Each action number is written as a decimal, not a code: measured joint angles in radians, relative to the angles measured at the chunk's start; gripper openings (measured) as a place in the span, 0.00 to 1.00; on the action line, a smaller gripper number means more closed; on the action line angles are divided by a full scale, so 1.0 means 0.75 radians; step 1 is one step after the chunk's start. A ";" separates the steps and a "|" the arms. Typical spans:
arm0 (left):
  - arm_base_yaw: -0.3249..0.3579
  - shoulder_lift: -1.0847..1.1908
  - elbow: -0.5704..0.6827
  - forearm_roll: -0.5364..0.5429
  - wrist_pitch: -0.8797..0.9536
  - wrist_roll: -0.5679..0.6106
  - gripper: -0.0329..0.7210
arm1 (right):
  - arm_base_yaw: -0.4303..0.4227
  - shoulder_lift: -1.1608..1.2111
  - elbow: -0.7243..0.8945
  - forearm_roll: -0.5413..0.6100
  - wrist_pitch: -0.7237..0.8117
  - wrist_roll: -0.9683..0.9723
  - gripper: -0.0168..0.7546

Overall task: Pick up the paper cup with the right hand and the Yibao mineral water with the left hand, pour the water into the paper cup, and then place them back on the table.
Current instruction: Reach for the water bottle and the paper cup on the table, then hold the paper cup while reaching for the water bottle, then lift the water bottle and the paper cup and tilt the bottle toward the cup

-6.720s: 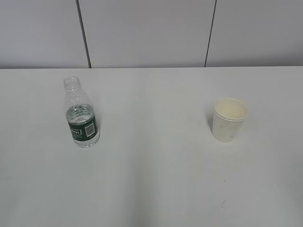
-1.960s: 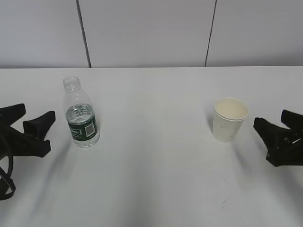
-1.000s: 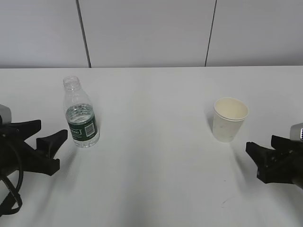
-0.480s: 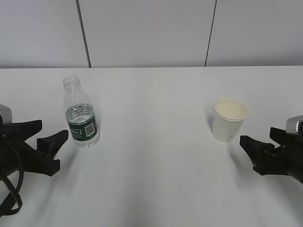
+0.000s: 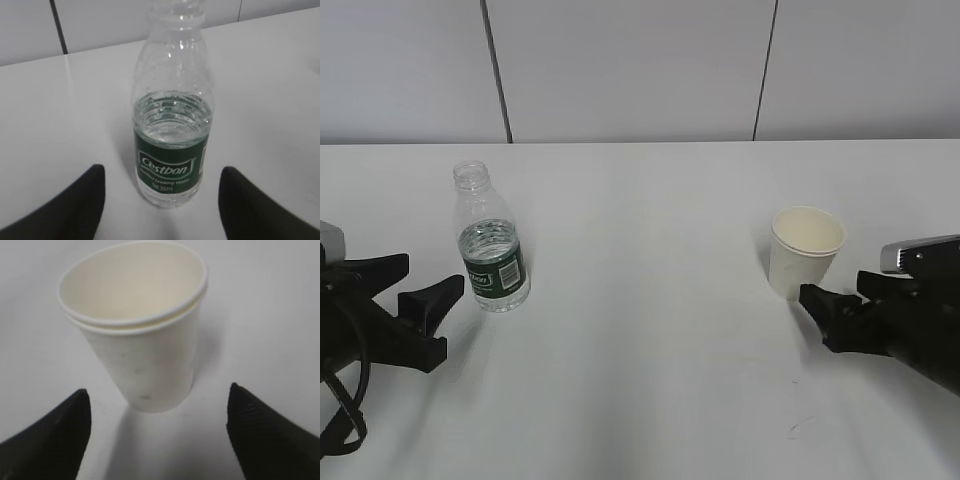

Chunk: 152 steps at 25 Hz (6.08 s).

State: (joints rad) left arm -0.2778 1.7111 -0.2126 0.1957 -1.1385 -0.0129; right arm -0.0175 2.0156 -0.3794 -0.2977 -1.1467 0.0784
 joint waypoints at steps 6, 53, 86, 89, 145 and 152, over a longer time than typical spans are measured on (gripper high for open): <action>0.000 0.000 0.000 0.000 0.000 0.000 0.63 | 0.000 0.082 -0.102 -0.040 0.000 0.076 0.88; 0.000 0.000 0.000 0.000 0.000 0.000 0.63 | 0.000 0.239 -0.444 -0.267 -0.002 0.223 0.88; 0.000 0.027 -0.089 0.083 -0.004 0.000 0.81 | 0.000 0.260 -0.466 -0.386 -0.005 0.263 0.68; 0.000 0.085 -0.147 0.078 -0.006 0.000 0.83 | 0.000 0.260 -0.466 -0.395 -0.006 0.263 0.68; 0.000 0.259 -0.466 0.380 0.189 -0.035 0.51 | 0.096 0.233 -0.471 -0.874 -0.012 0.358 0.67; -0.011 0.128 -0.466 0.416 0.398 -0.035 0.51 | 0.177 0.219 -0.500 -0.928 -0.011 0.431 0.67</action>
State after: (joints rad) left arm -0.2858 1.8068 -0.5619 0.5074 -0.8403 -0.0390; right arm 0.1155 2.1799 -0.7546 -0.9936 -1.1547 0.4016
